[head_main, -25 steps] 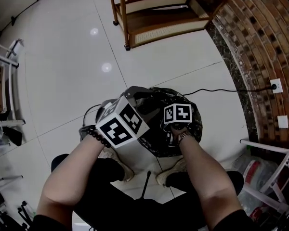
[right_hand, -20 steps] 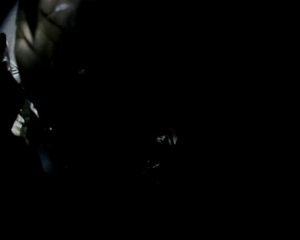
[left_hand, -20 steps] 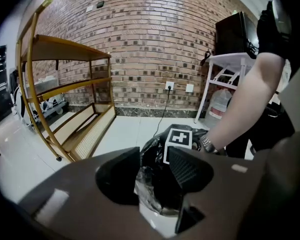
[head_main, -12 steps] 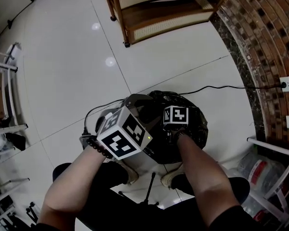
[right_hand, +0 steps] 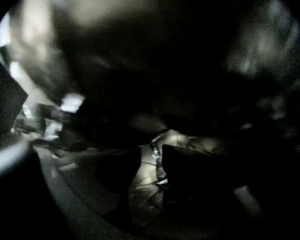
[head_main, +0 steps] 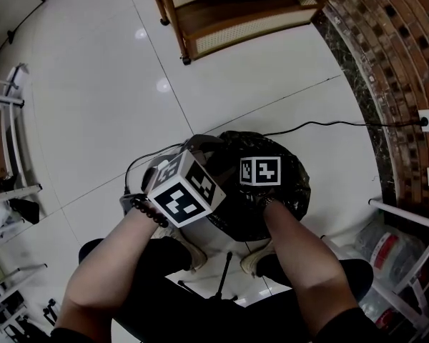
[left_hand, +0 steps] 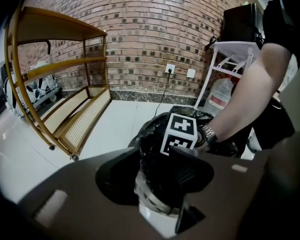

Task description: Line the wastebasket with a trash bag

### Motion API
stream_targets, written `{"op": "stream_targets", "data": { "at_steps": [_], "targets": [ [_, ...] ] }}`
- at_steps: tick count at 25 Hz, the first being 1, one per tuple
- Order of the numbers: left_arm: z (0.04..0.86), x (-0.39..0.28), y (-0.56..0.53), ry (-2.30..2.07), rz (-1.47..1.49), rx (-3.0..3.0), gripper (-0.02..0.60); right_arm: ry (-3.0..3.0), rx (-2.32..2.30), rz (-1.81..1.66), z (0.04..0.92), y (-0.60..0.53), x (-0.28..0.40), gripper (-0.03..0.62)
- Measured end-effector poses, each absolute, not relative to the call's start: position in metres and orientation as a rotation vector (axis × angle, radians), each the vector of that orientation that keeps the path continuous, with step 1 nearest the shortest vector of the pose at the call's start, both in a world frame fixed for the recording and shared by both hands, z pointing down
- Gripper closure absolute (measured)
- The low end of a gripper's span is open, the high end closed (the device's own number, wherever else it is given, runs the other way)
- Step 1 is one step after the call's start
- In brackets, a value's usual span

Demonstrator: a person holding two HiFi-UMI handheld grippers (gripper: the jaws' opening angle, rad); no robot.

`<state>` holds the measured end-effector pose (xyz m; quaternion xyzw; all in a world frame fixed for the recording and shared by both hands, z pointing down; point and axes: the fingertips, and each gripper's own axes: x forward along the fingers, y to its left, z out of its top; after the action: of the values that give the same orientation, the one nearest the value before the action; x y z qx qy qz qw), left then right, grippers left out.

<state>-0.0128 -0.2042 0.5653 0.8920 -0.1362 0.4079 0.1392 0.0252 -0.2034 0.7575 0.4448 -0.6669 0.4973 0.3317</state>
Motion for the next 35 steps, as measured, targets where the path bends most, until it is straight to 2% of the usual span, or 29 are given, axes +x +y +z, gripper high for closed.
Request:
{"op": "stream_targets", "data": {
  "at_steps": [3,11,18,25,28,35],
  "targets": [
    [0.559,-0.019,-0.208,-0.42,1.154,2.582,0.388,-1.793,1.148,1.299,0.735,-0.2,0.019,0.44],
    [0.537,-0.031,-0.216,-0.505,1.081,2.639,0.388,-1.895,1.116,1.234,0.666,-0.183,0.016,0.437],
    [0.515,-0.026,-0.218,-0.569,1.028,2.731,0.388,-2.14,1.183,1.052,0.54,-0.179,0.034,0.437],
    [0.475,-0.034,-0.189,-0.611,0.911,2.738,0.394,-2.148,1.528,0.809,0.459,-0.159,0.126,0.547],
    [0.465,-0.032,-0.168,-0.612,0.977,2.749,0.429,-2.146,1.578,0.766,0.448,-0.141,0.137,0.587],
    [0.526,-0.052,-0.115,-0.621,1.215,2.523,0.44,-2.134,1.605,0.741,0.449,-0.113,0.147,0.592]
  ]
}}
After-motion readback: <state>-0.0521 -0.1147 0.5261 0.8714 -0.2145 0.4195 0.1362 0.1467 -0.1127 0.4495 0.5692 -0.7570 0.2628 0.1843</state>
